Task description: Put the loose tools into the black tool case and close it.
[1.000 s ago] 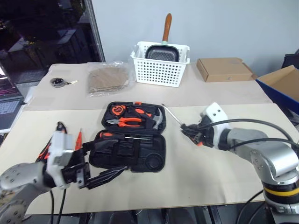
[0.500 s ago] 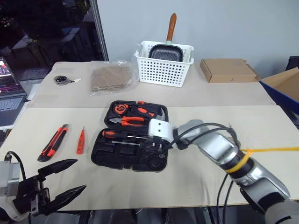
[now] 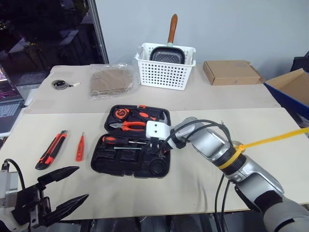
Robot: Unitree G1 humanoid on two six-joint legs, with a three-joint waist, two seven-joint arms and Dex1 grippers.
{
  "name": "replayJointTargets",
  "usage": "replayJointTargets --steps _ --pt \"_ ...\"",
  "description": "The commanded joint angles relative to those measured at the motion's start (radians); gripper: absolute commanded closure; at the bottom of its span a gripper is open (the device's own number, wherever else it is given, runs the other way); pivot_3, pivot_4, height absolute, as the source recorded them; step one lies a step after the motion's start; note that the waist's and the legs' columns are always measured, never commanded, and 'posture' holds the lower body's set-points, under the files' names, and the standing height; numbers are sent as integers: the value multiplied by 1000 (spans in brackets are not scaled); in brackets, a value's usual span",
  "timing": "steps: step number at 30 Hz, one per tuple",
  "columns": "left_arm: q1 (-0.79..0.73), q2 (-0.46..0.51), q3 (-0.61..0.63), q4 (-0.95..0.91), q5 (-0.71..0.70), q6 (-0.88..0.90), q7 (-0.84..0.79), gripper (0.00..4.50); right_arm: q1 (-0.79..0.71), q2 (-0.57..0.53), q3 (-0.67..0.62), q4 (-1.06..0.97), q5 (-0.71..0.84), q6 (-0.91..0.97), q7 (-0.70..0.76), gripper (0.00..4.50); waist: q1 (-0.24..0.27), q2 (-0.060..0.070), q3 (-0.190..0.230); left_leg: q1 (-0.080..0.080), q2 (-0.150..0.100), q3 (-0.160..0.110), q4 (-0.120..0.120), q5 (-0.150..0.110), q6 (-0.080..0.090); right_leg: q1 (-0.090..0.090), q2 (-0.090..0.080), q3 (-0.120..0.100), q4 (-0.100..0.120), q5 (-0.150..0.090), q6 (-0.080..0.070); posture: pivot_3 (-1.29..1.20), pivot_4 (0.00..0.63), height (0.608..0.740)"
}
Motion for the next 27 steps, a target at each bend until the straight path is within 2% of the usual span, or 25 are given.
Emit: replayJointTargets --steps 1,12,14,18,27 --pt "2 1 -3 -20 -13 -18 -3 0 -5 30 -16 52 -20 77 -24 3780 -3 0 0 0 0 0 0 1 -1 0 0 0 0 0 0 0 150 740" --pt "-1 5 -22 -26 0 -26 -5 0 -18 53 10 124 -64 55 -2 3780 -4 0 0 7 6 1 0 2 -3 4 3 -3 1 0 -8 0 150 740" --pt "-4 6 -23 -24 1 -27 -5 0 -22 56 5 132 -64 38 3 2765 -5 0 0 7 6 1 0 2 -3 4 3 -3 1 0 -8 0 150 740" --pt "-9 10 -28 -19 4 -30 -5 0 -30 48 -14 104 -63 30 14 1516 -2 0 0 7 6 1 0 2 -3 3 3 -3 1 0 -8 0 150 740" --pt "-36 20 -49 -2 10 -26 -3 0 -19 -14 -170 -87 67 28 109 1516 4 0 0 -12 5 0 0 1 -4 -12 2 -7 0 2 -4 0 150 740"
